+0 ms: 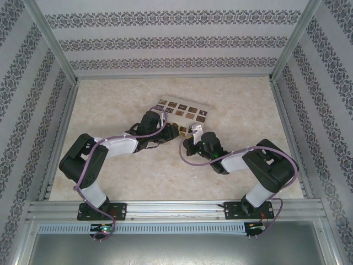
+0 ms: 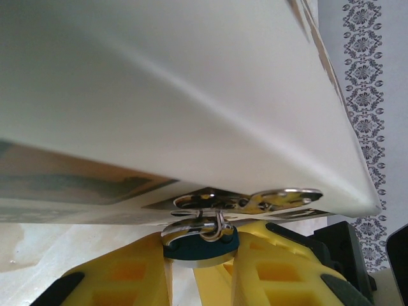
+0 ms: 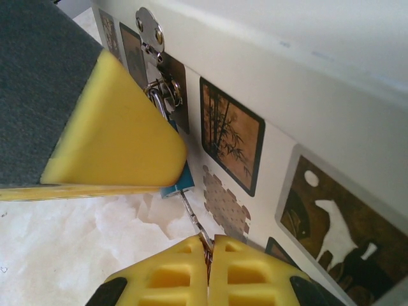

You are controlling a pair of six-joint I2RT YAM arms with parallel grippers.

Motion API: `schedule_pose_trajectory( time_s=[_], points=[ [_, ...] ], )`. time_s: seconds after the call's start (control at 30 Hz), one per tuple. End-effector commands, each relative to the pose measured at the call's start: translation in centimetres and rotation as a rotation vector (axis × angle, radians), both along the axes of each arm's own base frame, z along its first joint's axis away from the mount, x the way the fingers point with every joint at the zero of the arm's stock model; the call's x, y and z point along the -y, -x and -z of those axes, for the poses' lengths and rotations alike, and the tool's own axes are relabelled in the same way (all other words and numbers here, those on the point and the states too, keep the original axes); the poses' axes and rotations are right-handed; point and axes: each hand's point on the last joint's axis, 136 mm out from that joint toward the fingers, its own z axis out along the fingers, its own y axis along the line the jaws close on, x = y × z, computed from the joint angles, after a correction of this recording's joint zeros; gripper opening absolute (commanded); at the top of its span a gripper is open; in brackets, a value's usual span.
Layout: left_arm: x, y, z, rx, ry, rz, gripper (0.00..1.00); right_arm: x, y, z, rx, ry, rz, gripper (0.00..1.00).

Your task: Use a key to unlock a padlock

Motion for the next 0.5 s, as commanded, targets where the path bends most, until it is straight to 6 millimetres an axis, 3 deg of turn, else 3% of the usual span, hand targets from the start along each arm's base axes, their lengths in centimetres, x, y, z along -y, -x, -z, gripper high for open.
schedule_pose_trajectory(
  time_s=[0.0, 0.47],
  points=[
    [1.7, 0.5, -3.1, 0.048, 0.092, 0.062, 0.24, -1.1, -1.5, -2.8, 0.091, -0.057, -0.017, 0.00],
    [1.6, 0.9, -3.1, 0.044, 0.095, 0.071, 0.24, -3.0, -3.5, -6.7, 0.177, -0.145, -0.080, 0.00]
  ],
)
